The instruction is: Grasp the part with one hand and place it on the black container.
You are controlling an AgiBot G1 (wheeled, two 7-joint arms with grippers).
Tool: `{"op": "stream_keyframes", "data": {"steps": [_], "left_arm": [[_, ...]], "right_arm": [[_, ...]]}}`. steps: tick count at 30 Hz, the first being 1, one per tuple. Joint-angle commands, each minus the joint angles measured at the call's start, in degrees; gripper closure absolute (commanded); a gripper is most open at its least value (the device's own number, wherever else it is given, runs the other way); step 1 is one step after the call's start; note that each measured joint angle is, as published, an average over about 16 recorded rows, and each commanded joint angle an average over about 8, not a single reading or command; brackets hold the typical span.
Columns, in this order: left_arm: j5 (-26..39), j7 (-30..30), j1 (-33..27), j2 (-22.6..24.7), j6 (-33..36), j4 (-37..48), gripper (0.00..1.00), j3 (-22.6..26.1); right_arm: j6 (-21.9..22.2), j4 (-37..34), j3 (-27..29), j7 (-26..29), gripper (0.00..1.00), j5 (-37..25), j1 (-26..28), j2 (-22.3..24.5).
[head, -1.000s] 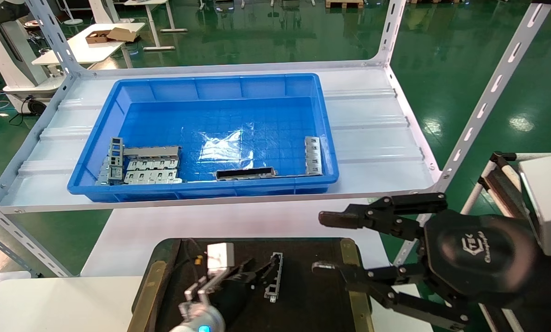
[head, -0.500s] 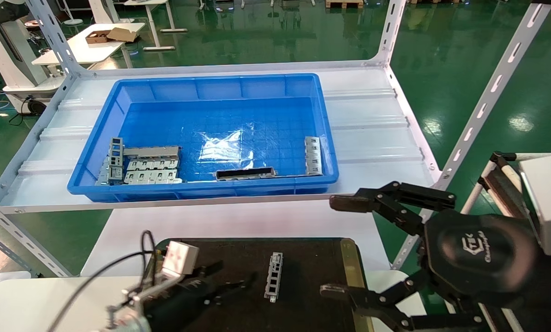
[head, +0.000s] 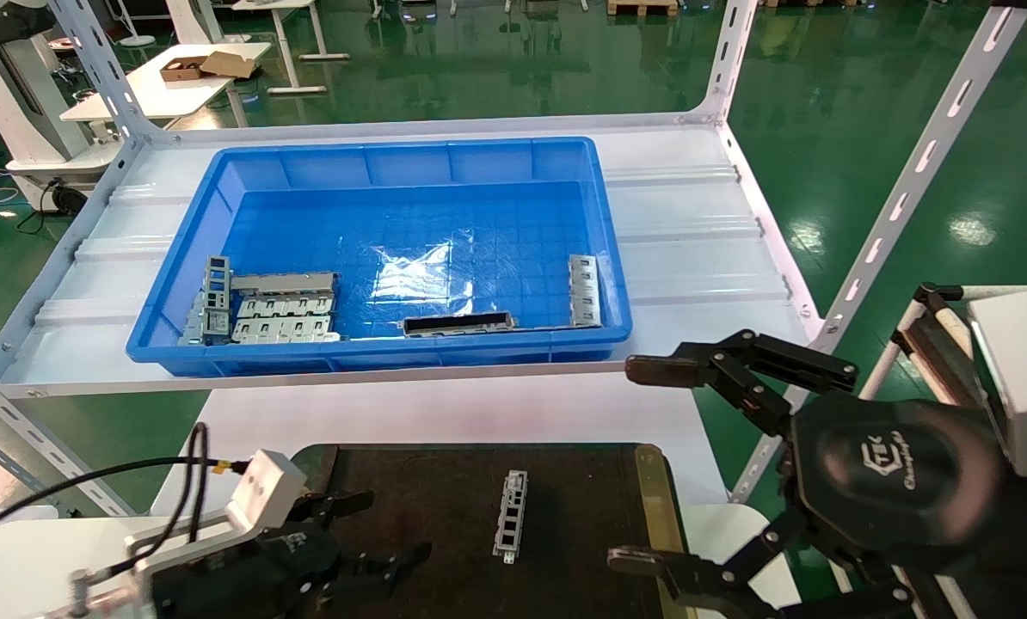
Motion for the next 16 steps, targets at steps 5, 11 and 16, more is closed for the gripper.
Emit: {"op": "stream_keyframes", "data": {"steps": [5,11,16], "left_arm": [[-8.4,12.4,4.2,-2.0,9.6,1.3,0.0,-7.7],[-14.1,20.0,7.3,-2.9,16.3,4.0,0.0,-12.5],[-15.3,21.3,7.4,-3.5,18.7,4.8,0.0,-13.5]], "right_arm": [[0.0,0.0,0.0,0.0,0.0,0.0,0.0,0.0],[0.0,0.0,0.0,0.0,0.0,0.0,0.0,0.0],[0.0,0.0,0.0,0.0,0.0,0.0,0.0,0.0]]}}
